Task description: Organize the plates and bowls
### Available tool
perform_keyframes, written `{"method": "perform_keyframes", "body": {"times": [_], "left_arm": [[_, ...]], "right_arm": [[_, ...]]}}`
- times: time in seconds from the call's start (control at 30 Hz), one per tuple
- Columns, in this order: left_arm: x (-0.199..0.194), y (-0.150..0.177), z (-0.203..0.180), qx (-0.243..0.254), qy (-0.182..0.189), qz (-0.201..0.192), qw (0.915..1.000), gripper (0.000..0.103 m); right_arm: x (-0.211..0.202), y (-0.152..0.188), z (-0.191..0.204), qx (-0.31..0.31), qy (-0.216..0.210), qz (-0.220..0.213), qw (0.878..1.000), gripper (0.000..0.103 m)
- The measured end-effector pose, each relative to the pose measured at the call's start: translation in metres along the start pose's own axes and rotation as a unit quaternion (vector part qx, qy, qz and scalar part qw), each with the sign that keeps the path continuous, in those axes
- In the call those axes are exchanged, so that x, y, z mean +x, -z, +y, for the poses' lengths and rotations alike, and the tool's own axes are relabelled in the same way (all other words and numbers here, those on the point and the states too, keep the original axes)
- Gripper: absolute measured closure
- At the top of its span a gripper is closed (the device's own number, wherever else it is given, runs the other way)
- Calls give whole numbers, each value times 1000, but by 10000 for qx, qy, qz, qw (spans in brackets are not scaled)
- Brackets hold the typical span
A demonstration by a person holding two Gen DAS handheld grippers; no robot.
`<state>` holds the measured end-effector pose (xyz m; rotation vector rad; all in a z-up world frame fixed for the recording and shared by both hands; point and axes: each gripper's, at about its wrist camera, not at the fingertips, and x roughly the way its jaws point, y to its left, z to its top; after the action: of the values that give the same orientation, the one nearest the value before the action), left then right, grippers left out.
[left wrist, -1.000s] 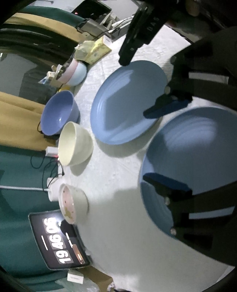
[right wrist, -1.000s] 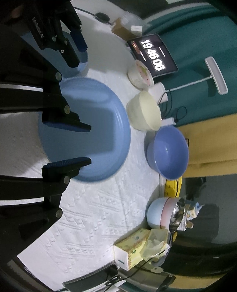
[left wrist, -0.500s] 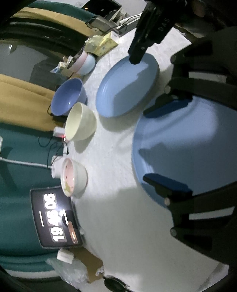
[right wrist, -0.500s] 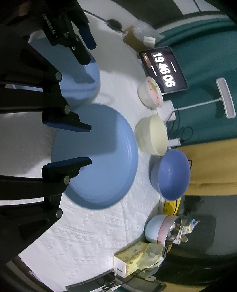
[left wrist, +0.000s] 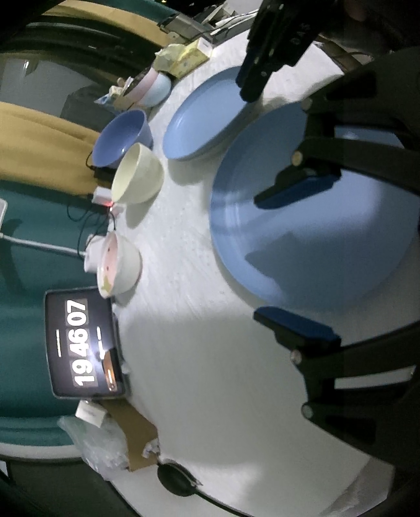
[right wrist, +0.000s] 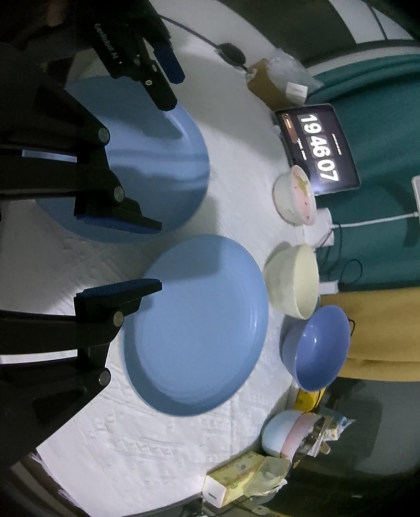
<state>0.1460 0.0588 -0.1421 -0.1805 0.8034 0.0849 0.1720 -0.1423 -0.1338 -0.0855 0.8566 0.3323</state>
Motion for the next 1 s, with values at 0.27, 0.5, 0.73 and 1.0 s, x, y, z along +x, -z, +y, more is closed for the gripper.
{"method": "perform_keyframes", "body": {"times": [0.27,0.5,0.73,1.0], "left_arm": [[5,12,12,-66,-51,106,9999,39],[14,25,18,-106,-138,299,9994,39],[19,33,16,-39,-124,395,9991,39],[19,35,9,154,-100,382,9991,57]], "right_arm": [[13,11,7,17,-40,216,9998,73],[22,19,11,38,-127,403,9991,73],[27,21,16,-81,-164,475,9987,73],[26,22,20,-197,-114,431,9988,82]]}}
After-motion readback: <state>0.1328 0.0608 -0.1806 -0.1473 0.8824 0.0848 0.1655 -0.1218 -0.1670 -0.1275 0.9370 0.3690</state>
